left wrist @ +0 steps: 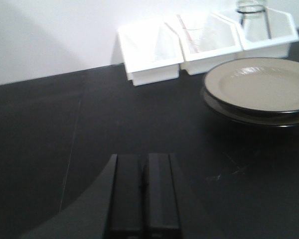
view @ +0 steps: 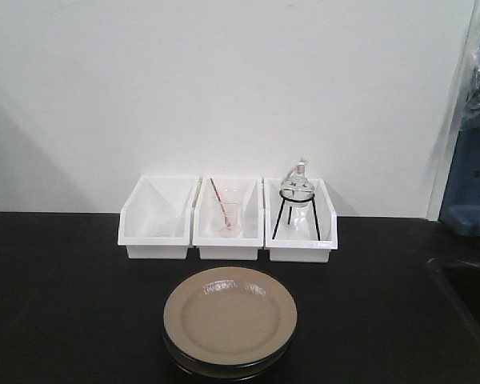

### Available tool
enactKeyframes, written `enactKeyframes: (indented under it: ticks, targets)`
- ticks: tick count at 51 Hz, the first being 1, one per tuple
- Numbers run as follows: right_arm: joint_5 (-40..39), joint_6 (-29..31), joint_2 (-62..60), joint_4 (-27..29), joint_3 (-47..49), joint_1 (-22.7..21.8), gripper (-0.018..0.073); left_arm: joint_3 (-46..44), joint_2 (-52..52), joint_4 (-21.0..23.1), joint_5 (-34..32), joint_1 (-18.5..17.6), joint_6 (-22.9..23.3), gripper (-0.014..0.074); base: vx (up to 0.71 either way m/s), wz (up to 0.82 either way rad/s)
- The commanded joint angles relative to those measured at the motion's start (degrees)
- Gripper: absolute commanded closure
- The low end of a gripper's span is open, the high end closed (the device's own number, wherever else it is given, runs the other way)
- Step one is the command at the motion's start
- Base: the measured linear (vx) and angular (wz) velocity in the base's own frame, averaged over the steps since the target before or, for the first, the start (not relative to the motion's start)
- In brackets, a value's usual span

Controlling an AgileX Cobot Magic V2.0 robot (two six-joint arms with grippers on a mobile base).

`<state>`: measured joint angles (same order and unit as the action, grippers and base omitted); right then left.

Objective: Arrange circular plates on left workspace

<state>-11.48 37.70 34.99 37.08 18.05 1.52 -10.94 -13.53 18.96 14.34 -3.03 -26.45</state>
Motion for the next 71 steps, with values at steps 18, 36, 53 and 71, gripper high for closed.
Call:
enactKeyframes:
  ticks: [18,36,53,71]
  targets:
    - [-4.21,0.28,-0.02,-0.67,1.72,-0.25,0.0564,13.67,14.7,-18.55,-8.88,-0.26,26.05,0.0596,0.0,0.0]
    - [-4.23,0.28,-0.02,-0.67,1.72,-0.25,0.0564,13.67,14.52,-18.29,-8.69,-0.26,26.05,0.0596,0.0,0.0]
    - [-4.23,0.28,-0.02,-0.67,1.72,0.46,0.0564,13.67,14.52,-18.29,-8.69,-0.26,26.05,0.0596,0.0,0.0]
    - [10.01,-8.32,-4.22,-13.14,1.67,-0.34,0.0564,13.67,14.52,-18.29,-8.69,-0.26,26.05,0.0596,0.0,0.0]
